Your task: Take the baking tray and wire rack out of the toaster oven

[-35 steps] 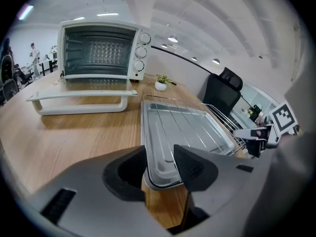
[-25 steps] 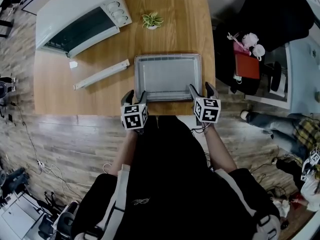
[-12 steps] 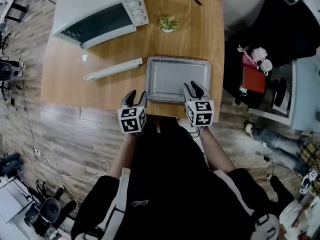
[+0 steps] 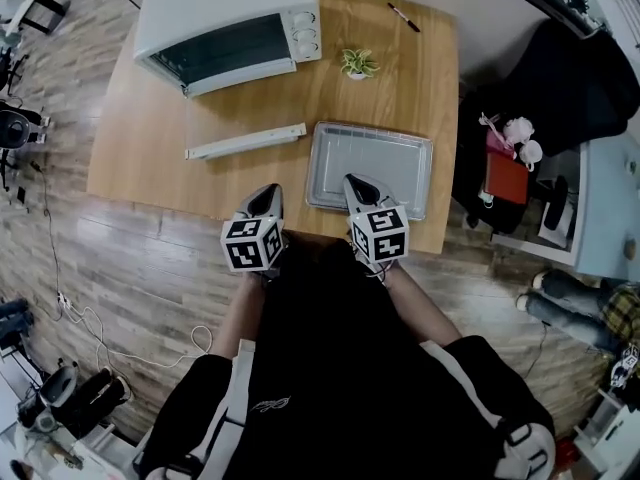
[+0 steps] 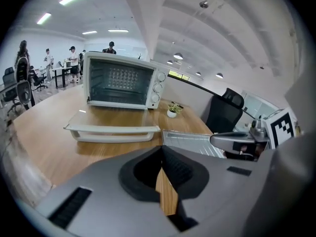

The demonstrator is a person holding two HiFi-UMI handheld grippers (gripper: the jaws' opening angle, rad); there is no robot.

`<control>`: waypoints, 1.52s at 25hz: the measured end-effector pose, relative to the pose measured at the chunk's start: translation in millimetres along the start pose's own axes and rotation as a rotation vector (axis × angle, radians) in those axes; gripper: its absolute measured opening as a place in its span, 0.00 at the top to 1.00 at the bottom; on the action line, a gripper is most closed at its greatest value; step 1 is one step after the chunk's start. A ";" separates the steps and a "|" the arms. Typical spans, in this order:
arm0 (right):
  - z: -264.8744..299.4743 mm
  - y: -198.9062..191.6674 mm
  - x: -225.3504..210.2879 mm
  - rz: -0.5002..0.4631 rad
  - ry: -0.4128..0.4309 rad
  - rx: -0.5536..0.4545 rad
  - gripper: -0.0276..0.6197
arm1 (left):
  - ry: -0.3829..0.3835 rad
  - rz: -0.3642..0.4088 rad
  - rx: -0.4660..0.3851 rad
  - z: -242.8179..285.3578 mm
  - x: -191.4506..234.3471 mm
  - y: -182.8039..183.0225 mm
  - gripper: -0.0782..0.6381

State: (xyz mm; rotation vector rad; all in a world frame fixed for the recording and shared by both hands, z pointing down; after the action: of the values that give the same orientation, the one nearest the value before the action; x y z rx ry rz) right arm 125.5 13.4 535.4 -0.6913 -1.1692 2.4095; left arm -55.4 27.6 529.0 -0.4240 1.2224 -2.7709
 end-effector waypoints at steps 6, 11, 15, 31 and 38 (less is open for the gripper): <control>-0.9 59.9 37.4 -0.049 0.000 -0.116 0.95 | -0.020 0.021 -0.146 -39.0 14.7 57.7 0.86; -18.4 121.2 62.5 -0.097 -0.018 -0.236 0.95 | -0.036 0.064 -0.285 -78.8 17.7 108.4 0.86; -40.8 167.1 76.8 -0.143 -0.037 -0.344 0.95 | -0.057 0.104 -0.415 -112.3 13.1 148.4 0.86; -99.5 218.0 97.5 -0.228 -0.135 -0.518 0.95 | -0.058 0.190 -0.647 -184.8 11.1 205.7 0.86; -101.8 217.5 99.6 -0.242 -0.141 -0.512 0.95 | -0.066 0.183 -0.643 -184.1 13.2 202.2 0.86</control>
State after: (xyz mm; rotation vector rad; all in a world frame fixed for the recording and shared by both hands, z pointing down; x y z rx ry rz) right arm 78.2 1.3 279.9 -0.4865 -1.8441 1.9937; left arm -127.4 19.1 265.1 -0.4082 2.0034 -2.1424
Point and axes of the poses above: the fingertips, and each gripper's own axes: z forward along the fingers, x to its left, y out of its top, the point moved 4 cm from there along -z, backward along the fingers, and after that the axes turned 4 degrees about y, right-handed, at the moved point
